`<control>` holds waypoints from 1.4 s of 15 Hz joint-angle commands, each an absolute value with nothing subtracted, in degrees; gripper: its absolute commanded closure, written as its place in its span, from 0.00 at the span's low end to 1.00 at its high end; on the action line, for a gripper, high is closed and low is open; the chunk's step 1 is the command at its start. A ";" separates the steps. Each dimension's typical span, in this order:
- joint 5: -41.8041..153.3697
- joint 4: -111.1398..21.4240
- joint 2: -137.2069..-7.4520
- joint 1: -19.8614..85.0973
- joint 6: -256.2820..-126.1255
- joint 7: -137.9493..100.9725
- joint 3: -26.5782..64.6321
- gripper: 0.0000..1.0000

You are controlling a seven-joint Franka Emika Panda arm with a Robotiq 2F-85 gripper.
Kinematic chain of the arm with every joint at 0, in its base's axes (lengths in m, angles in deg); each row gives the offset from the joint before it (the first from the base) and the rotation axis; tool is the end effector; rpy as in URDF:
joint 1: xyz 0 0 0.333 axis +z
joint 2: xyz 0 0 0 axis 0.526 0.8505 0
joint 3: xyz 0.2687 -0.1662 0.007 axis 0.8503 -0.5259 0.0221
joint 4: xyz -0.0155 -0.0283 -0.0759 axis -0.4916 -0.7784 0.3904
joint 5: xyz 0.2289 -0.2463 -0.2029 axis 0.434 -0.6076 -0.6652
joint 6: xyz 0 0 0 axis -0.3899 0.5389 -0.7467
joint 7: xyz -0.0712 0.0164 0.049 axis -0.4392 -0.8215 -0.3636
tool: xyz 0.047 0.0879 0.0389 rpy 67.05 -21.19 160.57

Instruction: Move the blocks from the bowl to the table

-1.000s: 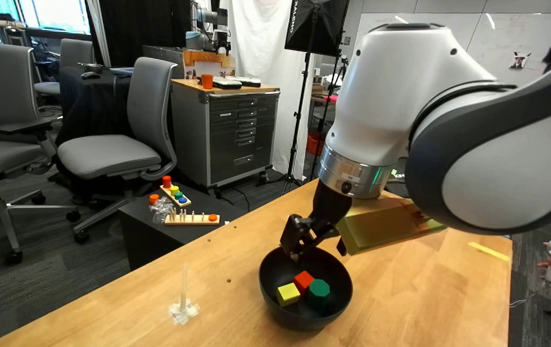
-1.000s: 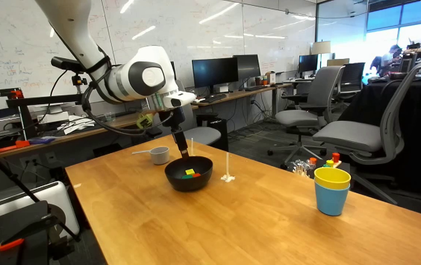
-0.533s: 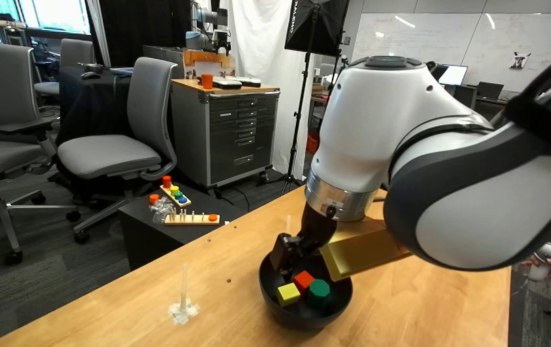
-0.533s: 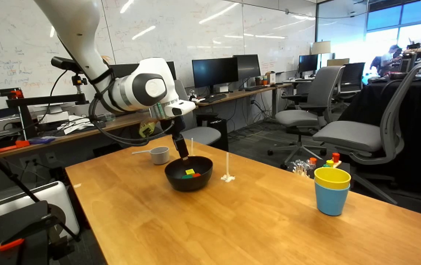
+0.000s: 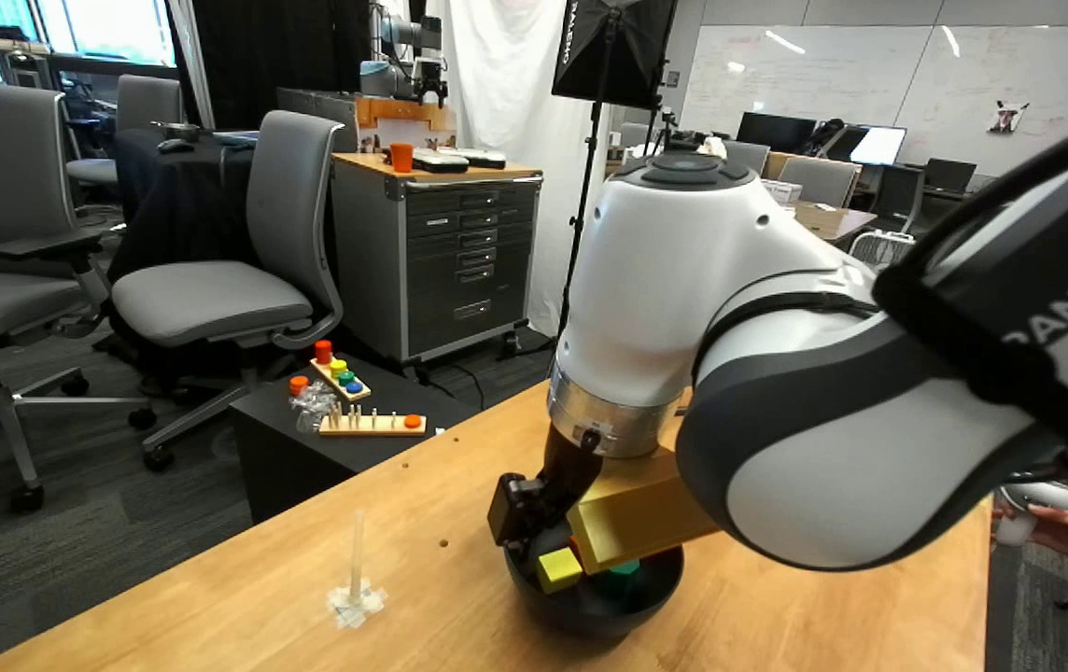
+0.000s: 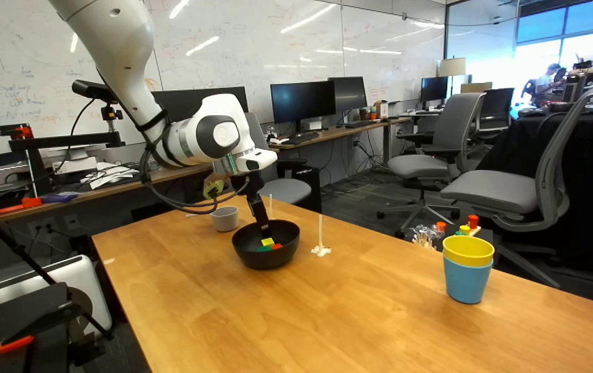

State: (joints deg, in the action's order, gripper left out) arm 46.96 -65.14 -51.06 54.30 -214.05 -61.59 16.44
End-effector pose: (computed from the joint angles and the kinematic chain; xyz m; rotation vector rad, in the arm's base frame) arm 0.5929 0.1804 0.1453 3.0135 -0.5173 0.2845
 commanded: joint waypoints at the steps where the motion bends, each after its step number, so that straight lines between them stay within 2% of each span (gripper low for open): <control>1: 47.79 -60.61 -47.22 56.18 -214.26 -63.23 14.37 0.05; 2: 47.94 -59.87 -46.54 56.21 -214.13 -63.42 14.27 0.16; 3: 48.19 -59.20 -45.90 56.14 -213.88 -63.43 14.32 0.20; 4: 48.36 -58.62 -45.33 56.19 -213.86 -63.54 14.22 0.19; 5: 48.53 -58.09 -44.78 56.28 -213.83 -63.65 14.16 0.34; 7: 48.94 -57.37 -44.02 56.48 -213.75 -63.70 14.10 0.35; 9: 49.18 -56.95 -43.60 56.69 -213.63 -63.67 14.16 0.46; 10: 49.25 -56.89 -43.59 56.82 -213.67 -63.70 14.14 0.38; 12: 49.29 -57.18 -43.76 57.05 -213.72 -63.64 14.21 0.41; 13: 49.30 -57.40 -43.94 57.07 -213.64 -63.46 14.33 0.37; 14: 49.21 -57.62 -44.10 57.23 -213.70 -63.43 14.29 0.31; 16: 49.15 -58.26 -44.50 57.44 -213.68 -63.37 14.27 0.09; 19: 49.28 -59.31 -45.03 57.38 -213.74 -63.30 14.24 0.00; 21: 49.23 -59.61 -45.03 57.35 -213.78 -63.35 14.06 0.03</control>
